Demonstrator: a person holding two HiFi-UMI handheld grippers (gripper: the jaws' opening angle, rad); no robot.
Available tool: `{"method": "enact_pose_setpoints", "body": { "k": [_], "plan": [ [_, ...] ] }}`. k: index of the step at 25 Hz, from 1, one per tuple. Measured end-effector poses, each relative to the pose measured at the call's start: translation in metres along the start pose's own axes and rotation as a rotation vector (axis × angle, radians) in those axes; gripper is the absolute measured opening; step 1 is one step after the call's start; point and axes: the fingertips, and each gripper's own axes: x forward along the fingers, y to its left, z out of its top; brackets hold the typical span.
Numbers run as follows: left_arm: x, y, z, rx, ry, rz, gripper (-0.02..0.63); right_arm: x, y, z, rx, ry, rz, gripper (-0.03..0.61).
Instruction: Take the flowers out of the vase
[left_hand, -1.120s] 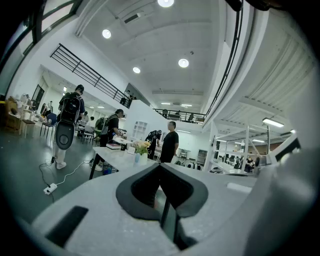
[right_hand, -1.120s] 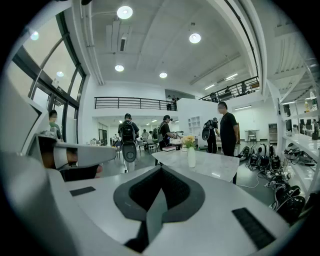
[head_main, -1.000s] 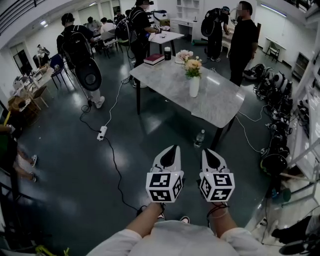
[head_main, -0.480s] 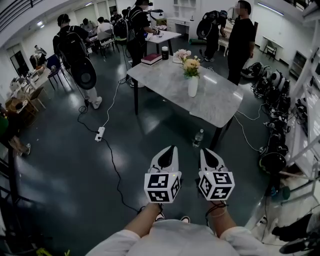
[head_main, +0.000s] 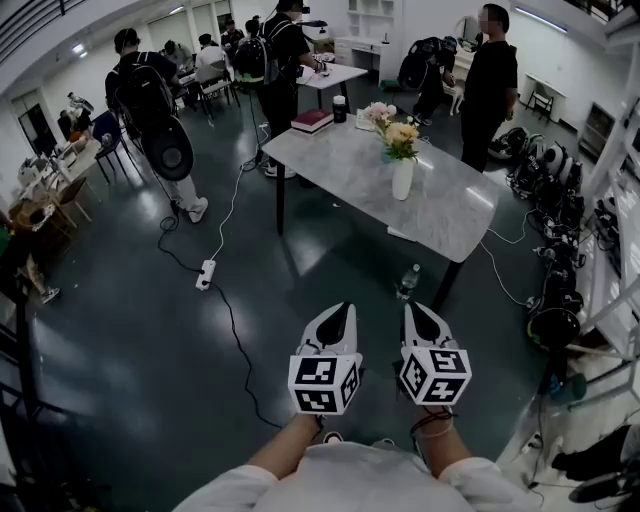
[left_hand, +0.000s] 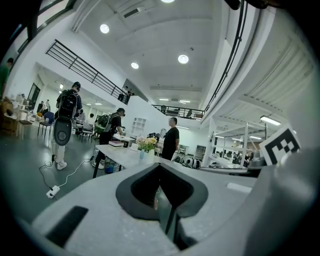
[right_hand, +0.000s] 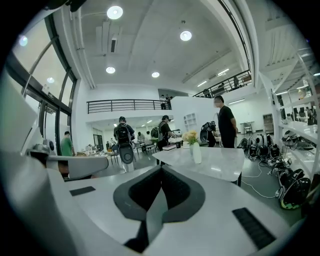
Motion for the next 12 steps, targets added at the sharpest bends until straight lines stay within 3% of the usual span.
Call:
{"method": "enact_pose_setpoints", "body": {
  "k": [12],
  "plan": [
    [0.008, 0.049, -0.009, -0.046, 0.043, -0.029, -0.005, 0.036, 0.022, -0.019, -0.008, 0.08, -0.032, 0.005]
  ]
}}
